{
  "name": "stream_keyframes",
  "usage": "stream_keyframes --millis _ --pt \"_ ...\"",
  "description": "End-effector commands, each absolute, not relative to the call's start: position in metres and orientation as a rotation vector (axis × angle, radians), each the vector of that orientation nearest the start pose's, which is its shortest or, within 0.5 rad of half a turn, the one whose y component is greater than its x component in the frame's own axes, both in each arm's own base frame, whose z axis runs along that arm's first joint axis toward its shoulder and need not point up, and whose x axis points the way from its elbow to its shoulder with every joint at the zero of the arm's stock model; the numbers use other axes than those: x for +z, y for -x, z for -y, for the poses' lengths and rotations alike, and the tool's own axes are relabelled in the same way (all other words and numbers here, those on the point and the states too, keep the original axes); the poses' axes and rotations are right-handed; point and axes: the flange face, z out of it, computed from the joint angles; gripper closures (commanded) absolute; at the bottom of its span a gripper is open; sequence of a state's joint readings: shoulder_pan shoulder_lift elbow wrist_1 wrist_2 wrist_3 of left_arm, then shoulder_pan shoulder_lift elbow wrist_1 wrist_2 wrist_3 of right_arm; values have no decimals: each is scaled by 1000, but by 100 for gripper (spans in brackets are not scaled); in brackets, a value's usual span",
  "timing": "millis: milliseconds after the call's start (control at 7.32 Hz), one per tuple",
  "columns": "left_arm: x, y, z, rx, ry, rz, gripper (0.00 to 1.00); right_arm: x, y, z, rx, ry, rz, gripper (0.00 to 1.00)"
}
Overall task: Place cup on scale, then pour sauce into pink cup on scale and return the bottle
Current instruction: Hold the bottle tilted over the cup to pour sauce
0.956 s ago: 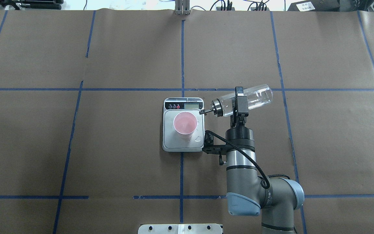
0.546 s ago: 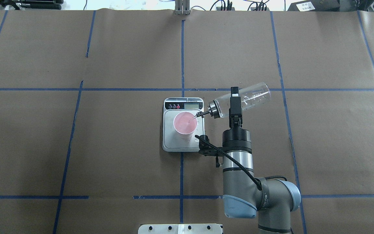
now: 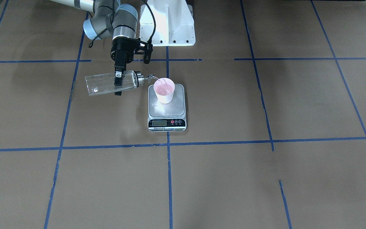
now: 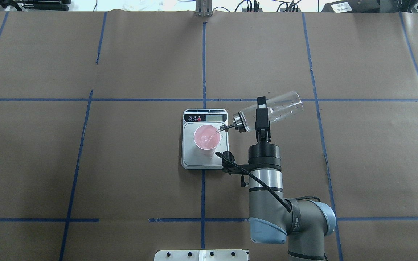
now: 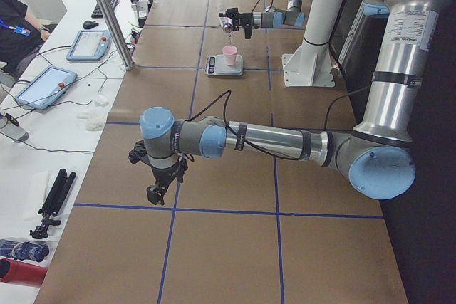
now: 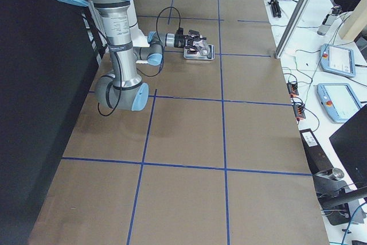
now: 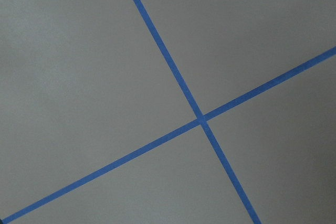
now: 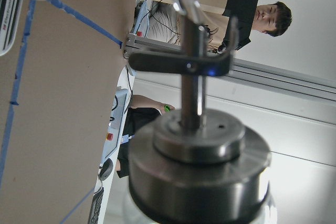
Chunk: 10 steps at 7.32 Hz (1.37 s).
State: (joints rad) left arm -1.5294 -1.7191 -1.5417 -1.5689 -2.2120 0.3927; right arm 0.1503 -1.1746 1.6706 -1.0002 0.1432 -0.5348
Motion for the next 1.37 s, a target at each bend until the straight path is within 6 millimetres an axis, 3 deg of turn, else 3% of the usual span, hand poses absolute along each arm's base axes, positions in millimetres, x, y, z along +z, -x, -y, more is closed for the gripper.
stream_keyframes --millis 0,683,1229 --pt "604 50 563 456 -225 -616 0 289 529 315 -803 -1340 -801 100" --pt "601 50 564 457 -229 -616 0 281 527 311 -743 -1374 -737 100" --pt "598 53 564 453 -236 -616 0 266 520 307 -509 -1477 -465 100"
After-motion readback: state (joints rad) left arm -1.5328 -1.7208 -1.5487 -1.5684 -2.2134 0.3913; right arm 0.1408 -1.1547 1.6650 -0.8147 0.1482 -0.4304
